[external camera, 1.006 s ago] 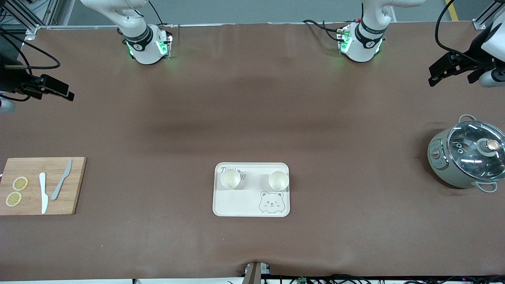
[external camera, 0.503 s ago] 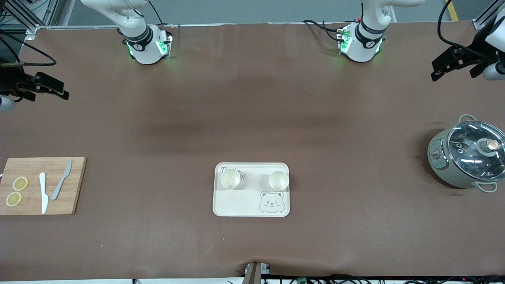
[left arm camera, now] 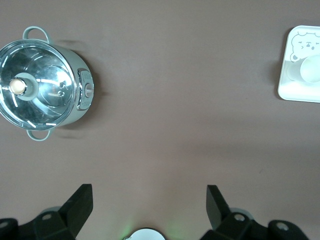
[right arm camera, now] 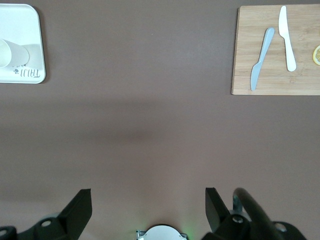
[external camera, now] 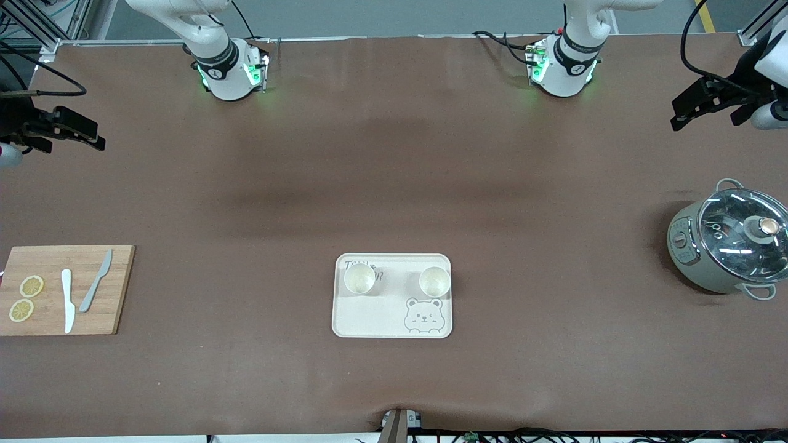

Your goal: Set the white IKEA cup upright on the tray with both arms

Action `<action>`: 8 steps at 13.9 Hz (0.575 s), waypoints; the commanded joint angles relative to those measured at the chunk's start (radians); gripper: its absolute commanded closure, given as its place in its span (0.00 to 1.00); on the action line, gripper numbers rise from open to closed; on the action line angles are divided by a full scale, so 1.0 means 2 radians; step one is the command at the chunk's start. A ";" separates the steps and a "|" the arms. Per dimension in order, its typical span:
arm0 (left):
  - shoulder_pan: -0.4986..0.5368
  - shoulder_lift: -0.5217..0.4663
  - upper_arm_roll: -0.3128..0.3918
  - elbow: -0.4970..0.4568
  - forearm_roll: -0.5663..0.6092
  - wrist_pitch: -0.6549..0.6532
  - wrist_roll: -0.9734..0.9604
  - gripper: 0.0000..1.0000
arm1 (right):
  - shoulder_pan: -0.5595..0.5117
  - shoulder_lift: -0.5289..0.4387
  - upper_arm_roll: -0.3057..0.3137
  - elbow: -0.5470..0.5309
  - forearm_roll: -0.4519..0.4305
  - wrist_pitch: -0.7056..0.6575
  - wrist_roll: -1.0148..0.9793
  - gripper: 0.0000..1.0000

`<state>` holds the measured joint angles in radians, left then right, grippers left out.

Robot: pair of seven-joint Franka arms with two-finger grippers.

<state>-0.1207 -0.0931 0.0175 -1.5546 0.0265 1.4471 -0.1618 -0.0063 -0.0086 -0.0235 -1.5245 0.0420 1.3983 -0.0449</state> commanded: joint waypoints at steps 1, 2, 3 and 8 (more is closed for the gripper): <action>0.009 0.001 -0.005 -0.001 -0.017 0.011 0.009 0.00 | -0.008 -0.006 0.003 0.000 -0.001 -0.003 -0.005 0.00; 0.008 0.001 -0.005 0.000 -0.017 0.011 0.009 0.00 | -0.010 -0.006 0.003 0.000 -0.001 -0.002 -0.005 0.00; 0.008 0.001 -0.005 0.000 -0.017 0.011 0.010 0.00 | -0.010 -0.006 0.003 0.000 0.000 -0.001 -0.005 0.00; 0.007 -0.004 -0.006 0.001 -0.015 0.007 0.030 0.00 | -0.011 -0.006 0.003 0.000 0.000 -0.003 -0.004 0.00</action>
<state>-0.1199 -0.0880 0.0163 -1.5534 0.0154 1.4619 -0.1278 -0.0099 -0.0086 -0.0276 -1.5245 0.0420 1.3986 -0.0449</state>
